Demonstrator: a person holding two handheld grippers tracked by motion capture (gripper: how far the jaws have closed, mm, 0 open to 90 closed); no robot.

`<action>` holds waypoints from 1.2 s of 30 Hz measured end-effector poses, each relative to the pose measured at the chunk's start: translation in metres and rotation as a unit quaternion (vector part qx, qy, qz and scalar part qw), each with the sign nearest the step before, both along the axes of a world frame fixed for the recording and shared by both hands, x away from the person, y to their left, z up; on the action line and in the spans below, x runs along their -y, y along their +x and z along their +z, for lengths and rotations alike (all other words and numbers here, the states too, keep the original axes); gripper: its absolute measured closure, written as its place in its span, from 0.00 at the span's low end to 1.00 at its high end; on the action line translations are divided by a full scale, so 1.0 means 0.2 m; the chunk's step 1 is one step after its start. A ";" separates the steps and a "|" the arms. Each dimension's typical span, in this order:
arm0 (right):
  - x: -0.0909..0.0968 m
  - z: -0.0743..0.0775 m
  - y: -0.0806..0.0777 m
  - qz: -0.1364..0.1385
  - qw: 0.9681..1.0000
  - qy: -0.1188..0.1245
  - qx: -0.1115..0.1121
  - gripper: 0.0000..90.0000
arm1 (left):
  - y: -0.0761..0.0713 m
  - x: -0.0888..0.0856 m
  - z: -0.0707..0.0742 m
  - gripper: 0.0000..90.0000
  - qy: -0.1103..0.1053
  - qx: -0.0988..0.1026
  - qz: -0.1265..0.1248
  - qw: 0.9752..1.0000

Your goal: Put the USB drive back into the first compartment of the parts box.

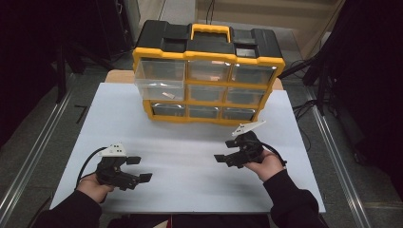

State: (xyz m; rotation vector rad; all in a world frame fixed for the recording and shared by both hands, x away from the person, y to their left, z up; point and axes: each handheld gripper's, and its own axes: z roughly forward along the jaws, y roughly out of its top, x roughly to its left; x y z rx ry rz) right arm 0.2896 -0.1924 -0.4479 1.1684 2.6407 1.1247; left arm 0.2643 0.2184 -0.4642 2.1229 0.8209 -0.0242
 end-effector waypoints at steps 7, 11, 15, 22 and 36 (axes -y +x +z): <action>0.06 -0.01 -0.05 -0.002 1.000 0.003 0.002 0.26 | 0.00 0.00 0.00 0.18 0.001 0.000 0.000 1.000; 0.10 -0.02 -0.09 -0.009 1.000 -0.006 0.018 0.26 | 0.00 0.00 0.00 0.18 0.001 0.000 0.000 1.000; 0.14 -0.05 -0.12 -0.018 1.000 -0.008 0.018 0.26 | 0.00 0.00 0.00 0.18 0.000 -0.002 0.000 1.000; 0.22 -0.08 -0.15 -0.028 1.000 -0.008 0.012 0.26 | 0.00 0.00 0.00 0.18 0.001 -0.001 0.000 1.000; 0.35 -0.13 -0.23 -0.045 0.999 -0.002 0.007 0.26 | 0.00 0.00 0.00 0.18 0.000 0.000 0.001 1.000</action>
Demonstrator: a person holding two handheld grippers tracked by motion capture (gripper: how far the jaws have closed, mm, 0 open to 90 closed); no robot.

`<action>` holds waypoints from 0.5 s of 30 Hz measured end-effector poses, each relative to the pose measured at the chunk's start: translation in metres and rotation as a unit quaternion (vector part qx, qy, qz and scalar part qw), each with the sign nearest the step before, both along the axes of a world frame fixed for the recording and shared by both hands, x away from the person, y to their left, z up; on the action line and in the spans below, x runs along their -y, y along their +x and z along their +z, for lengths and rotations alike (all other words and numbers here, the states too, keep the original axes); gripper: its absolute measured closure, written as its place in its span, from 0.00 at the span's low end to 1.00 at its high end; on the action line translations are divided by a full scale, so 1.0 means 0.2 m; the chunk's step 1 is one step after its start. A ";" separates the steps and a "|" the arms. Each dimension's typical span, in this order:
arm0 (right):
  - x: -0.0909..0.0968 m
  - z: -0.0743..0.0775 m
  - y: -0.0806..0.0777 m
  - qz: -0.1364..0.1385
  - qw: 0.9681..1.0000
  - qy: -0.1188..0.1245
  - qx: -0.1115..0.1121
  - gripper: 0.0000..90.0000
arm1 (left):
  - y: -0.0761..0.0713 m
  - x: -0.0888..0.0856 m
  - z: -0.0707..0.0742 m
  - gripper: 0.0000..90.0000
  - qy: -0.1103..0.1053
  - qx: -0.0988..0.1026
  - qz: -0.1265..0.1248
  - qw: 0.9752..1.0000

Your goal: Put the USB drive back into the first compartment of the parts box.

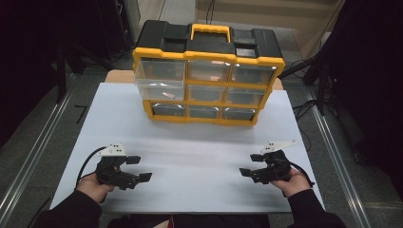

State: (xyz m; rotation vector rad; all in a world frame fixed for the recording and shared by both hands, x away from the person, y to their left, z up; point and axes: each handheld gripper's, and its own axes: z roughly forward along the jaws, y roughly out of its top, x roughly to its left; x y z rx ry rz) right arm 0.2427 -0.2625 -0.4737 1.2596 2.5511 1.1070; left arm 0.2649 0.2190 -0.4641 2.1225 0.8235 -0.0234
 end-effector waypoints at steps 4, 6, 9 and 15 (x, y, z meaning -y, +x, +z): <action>0.01 -0.01 -0.01 -0.004 1.000 0.002 -0.002 0.26 | 0.00 0.00 0.00 0.18 0.000 0.000 0.000 1.000; 0.02 -0.01 -0.02 -0.003 1.000 0.002 -0.006 0.26 | 0.00 0.00 0.00 0.18 0.000 -0.001 0.000 1.000; 0.02 -0.02 -0.02 0.001 1.000 0.002 -0.004 0.26 | 0.00 0.00 0.00 0.18 0.001 -0.001 0.000 1.000; 0.01 -0.02 -0.02 0.000 1.000 0.002 -0.007 0.26 | 0.00 0.00 0.00 0.18 0.002 -0.001 0.000 1.000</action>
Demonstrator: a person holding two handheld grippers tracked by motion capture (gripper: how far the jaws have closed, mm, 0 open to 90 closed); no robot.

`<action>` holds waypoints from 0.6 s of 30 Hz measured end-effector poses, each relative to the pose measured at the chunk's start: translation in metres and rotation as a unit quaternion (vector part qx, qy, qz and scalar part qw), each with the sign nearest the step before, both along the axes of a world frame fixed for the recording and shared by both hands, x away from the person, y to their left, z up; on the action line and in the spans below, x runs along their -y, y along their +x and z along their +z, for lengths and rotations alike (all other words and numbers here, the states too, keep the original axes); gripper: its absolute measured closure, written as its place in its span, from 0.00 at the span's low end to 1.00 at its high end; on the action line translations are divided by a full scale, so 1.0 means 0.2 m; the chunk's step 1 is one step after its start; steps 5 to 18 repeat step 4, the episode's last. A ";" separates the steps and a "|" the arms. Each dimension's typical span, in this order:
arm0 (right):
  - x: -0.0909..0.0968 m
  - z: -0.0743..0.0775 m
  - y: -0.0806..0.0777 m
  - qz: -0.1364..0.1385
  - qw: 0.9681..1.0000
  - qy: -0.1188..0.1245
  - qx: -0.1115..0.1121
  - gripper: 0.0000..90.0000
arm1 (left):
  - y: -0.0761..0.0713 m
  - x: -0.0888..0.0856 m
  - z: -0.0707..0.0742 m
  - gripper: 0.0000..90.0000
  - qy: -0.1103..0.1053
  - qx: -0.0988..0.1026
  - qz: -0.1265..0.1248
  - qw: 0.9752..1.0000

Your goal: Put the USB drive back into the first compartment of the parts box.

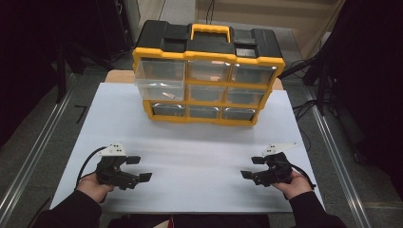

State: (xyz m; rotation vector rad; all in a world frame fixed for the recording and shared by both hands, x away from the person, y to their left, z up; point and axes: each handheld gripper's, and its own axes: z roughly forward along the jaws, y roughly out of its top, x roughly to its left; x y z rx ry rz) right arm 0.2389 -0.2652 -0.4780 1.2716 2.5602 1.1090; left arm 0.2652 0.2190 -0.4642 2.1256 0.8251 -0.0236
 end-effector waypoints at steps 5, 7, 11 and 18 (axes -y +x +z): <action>0.00 -0.01 0.01 -0.004 1.000 0.003 -0.020 0.26 | 0.02 -0.01 -0.01 0.18 0.016 0.018 0.011 1.000; 0.00 -0.01 0.01 -0.004 1.000 0.003 -0.020 0.26 | 0.02 -0.01 -0.01 0.18 0.016 0.018 0.011 1.000; 0.00 -0.01 0.01 -0.004 1.000 0.003 -0.020 0.26 | 0.02 -0.01 -0.01 0.18 0.016 0.018 0.011 1.000; 0.00 -0.01 0.01 -0.004 1.000 0.003 -0.020 0.26 | 0.02 -0.01 -0.01 0.18 0.016 0.018 0.011 1.000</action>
